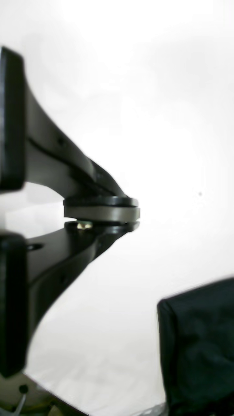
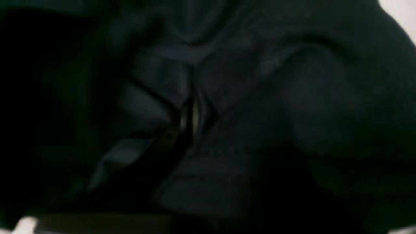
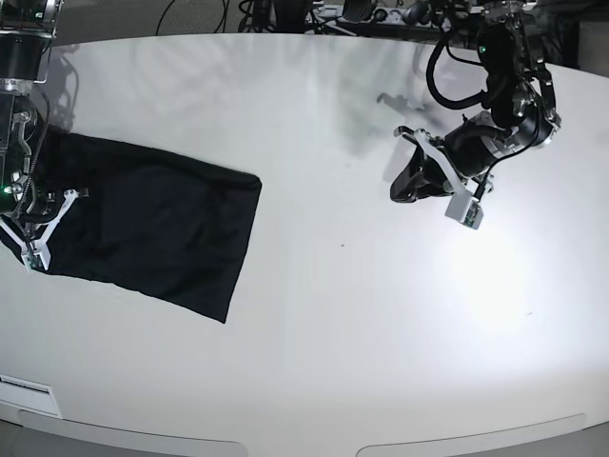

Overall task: Fold the T-shirt properly
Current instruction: 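Release the left gripper and pull the shirt toward the right gripper, then grasp the shirt's free end with the left gripper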

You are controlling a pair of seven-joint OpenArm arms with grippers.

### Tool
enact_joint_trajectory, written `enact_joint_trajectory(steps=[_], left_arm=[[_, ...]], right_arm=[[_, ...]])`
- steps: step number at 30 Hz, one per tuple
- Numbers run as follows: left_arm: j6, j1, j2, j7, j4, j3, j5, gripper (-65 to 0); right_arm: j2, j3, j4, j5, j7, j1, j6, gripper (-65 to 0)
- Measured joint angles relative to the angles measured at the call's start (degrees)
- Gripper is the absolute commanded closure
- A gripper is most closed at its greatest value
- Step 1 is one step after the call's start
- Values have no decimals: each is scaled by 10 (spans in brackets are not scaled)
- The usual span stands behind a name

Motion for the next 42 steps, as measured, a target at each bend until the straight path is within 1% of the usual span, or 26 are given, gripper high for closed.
enact_joint_trajectory(steps=[4,6,8,11,12,13,15,17,19,20,21,22,24,26,27,31,33,34,35,36,37,38,40,42], left_arm=[[-14,13,1,0,0,1,-14,0],[-14,16,1,1,0,1,-19,0],[-14,17,1,1,0,1,-23,0],[-18,18,1,1,0,1,-33,0],[-21,18,1,1,0,1,-33,0],[-28,18,1,1,0,1,-33,0],[-28,18,1,1,0,1,-33,0],[-28,18,1,0,0,1,-33,0],[-29,18,1,0,0,1,-45,0],[-30,18,1,-2,0,1,-54,0],[-33,18,1,-2,0,1,-61,0],[-39,18,1,0,0,1,-70,0],[-53,18,1,3,0,1,-107,0],[-89,17,1,3,0,1,-155,0],[-91,16,1,2,0,1,-172,0],[-91,-19,1,7,0,3,-163,0],[-91,-44,0,3,0,19,-163,0],[-91,-57,0,2,0,34,-162,0],[-91,-71,0,1,0,53,-154,0],[-91,-85,0,-5,0,76,-129,0],[-92,-101,0,-21,0,103,-88,0],[-83,-115,0,-37,0,132,-40,0],[-52,-139,0,-75,-4,191,45,0],[-37,-166,0,-107,-26,251,97,0]], right_arm=[[0,0,39,100,-3,0,-2,0],[0,0,57,143,-6,0,12,0],[0,0,78,186,-6,0,33,0],[0,0,105,218,-13,0,74,0],[0,0,113,227,-26,0,89,0],[0,0,120,229,-42,0,100,0],[0,0,122,230,-61,0,111,0],[0,0,122,224,-69,-5,128,0],[-2,0,122,212,-69,-12,128,0],[-4,0,122,192,-69,-13,127,0],[-6,0,122,174,-68,-12,115,0],[-6,0,122,160,-64,-12,110,0],[-6,0,122,162,-59,-13,108,0],[-6,0,122,162,-52,-13,122,0],[-6,0,122,162,-51,-13,130,0],[-17,-1,122,162,-49,-21,150,0],[-23,-4,122,162,-45,-32,160,0],[-23,-4,122,162,-43,-38,160,0],[-22,-3,122,162,-42,-43,160,0],[-22,-3,122,162,-38,-48,160,0],[-22,-3,122,162,-31,-51,160,0],[-23,-3,122,162,-27,-56,158,0],[-22,-3,122,162,-16,-62,158,0],[-23,-3,122,162,-9,-68,158,0]])
